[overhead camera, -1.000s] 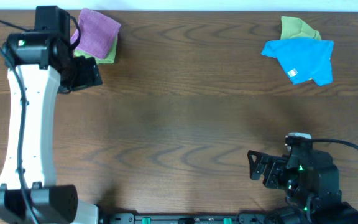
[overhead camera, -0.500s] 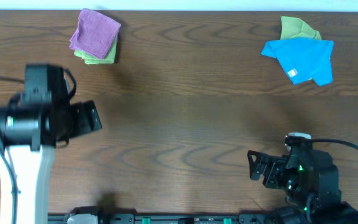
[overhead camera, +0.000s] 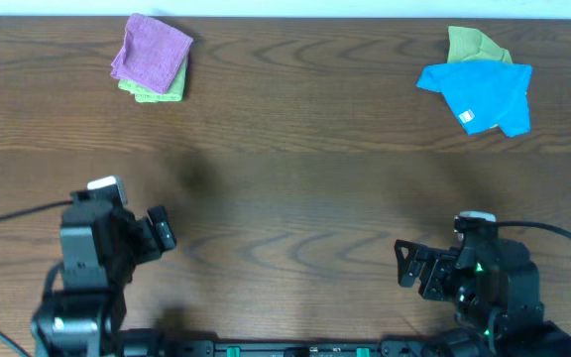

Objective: Fold the cloth

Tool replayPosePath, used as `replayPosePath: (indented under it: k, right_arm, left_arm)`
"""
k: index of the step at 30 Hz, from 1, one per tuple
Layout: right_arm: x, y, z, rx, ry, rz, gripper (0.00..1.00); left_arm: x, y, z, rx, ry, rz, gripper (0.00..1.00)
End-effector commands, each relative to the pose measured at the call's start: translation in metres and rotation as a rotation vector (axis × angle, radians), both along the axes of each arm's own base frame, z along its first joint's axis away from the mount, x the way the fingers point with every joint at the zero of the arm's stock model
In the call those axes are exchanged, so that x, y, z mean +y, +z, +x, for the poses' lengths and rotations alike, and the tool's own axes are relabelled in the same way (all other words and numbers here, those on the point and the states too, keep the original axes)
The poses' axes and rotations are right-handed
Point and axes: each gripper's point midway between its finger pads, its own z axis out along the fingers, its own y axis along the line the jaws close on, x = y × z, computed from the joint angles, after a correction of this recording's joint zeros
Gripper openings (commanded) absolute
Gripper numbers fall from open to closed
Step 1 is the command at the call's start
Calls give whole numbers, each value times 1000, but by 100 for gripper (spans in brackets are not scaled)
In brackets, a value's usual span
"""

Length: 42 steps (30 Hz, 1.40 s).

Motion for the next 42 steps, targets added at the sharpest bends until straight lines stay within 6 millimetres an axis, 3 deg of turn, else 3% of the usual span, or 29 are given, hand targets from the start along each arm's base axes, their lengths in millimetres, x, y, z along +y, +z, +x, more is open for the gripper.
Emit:
replayPosePath:
  k: [1,8,18,42]
  right_arm:
    - [-3,0,0,2,-23,5,99]
    - [-3,0,0,2,-23,5,99]
    - [-3,0,0,2,-23,5,99]
    - [-3,0,0,2,-23,5,99]
  left_arm:
    - [-1,-17,-8,-39,-39,35,95]
    - [-1,-48,-27,-94,-101,102,95]
    - [-1,-75,-35,-127,-120,128,95]
    - [-1,-102,-58,-43,-252,257,95]
